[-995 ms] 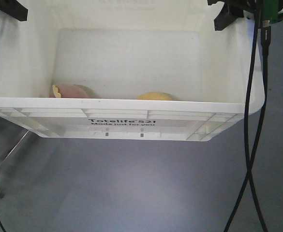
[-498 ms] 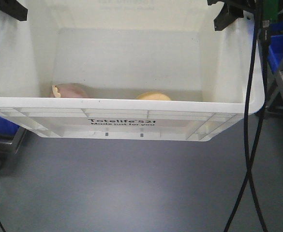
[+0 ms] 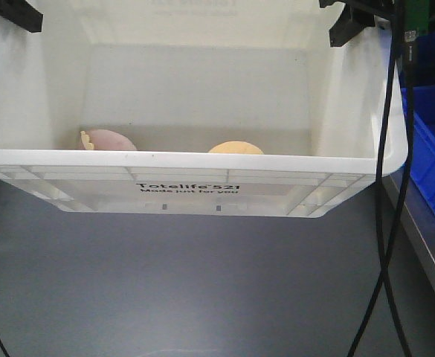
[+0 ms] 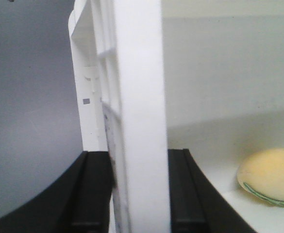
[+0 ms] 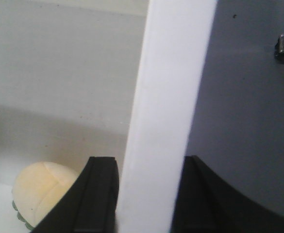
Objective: Place moving items into box and shelve
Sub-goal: 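Hold the tote raised with both grippers while driving toward the blue-bin shelf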
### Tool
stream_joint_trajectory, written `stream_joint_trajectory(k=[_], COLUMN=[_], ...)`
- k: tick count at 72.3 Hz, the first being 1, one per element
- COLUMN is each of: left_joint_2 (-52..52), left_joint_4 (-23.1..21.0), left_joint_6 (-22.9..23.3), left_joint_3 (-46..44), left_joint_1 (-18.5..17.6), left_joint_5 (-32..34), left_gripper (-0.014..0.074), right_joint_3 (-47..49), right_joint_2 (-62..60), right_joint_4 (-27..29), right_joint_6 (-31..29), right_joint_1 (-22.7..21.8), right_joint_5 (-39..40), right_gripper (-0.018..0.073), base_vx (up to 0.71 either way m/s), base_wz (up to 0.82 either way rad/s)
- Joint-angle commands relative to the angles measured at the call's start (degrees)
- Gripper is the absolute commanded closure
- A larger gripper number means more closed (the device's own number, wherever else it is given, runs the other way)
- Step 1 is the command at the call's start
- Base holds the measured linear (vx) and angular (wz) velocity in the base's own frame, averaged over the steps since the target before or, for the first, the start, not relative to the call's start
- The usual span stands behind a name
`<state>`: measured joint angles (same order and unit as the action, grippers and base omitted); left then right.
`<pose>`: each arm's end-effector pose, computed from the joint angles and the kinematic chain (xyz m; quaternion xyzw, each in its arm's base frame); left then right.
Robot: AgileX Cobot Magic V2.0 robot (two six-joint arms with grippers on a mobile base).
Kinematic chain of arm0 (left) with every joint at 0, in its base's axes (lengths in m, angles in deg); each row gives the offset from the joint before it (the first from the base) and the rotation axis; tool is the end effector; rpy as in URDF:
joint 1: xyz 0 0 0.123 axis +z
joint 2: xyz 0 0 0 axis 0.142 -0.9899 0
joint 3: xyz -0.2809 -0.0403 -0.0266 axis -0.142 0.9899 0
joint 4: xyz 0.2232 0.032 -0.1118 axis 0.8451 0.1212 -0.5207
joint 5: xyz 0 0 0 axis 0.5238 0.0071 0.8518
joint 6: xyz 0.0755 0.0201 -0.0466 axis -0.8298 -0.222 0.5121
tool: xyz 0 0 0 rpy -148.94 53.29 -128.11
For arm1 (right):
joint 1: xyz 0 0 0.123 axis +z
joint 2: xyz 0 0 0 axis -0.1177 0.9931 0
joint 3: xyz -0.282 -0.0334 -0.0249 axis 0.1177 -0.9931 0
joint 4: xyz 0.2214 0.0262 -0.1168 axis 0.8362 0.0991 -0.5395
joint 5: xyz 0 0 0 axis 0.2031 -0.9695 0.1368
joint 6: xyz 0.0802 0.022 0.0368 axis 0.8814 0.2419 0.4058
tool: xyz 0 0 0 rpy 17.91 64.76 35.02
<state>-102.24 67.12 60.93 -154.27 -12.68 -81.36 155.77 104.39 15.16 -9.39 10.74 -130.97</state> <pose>0.3084 -0.0532 0.4450 0.0512 0.9388 -0.1750 0.2921 0.3108 0.1073 0.4313 -0.0844 0.9489 0.1144 0.2817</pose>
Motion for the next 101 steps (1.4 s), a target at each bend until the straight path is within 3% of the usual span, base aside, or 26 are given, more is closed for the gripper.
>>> stream_joint_trajectory(k=[1, 55, 101], left_joint_2=[3.24, 3.24, 3.24], left_joint_4=[-21.69, -21.69, -21.69], left_joint_6=[-0.87, -0.87, -0.87], left_joint_3=[-2.53, -2.53, -2.53], left_joint_1=[-2.7, -2.7, -2.7], left_joint_5=[3.9, 3.9, 3.9], left_gripper=[0.0596, 0.0596, 0.0596], right_joint_3=[2.48, 2.48, 2.48], right_joint_2=[-2.74, -2.74, -2.74], right_joint_4=[15.58, 15.58, 15.58], right_joint_6=[-0.8, -0.8, -0.8], right_joint_1=[1.87, 1.87, 1.87], right_joint_5=[0.07, 0.07, 0.28], right_gripper=[0.0564, 0.0564, 0.0564], base_vx=[0.45, 0.46, 0.49], base_wz=[-0.33, -0.19, 0.02])
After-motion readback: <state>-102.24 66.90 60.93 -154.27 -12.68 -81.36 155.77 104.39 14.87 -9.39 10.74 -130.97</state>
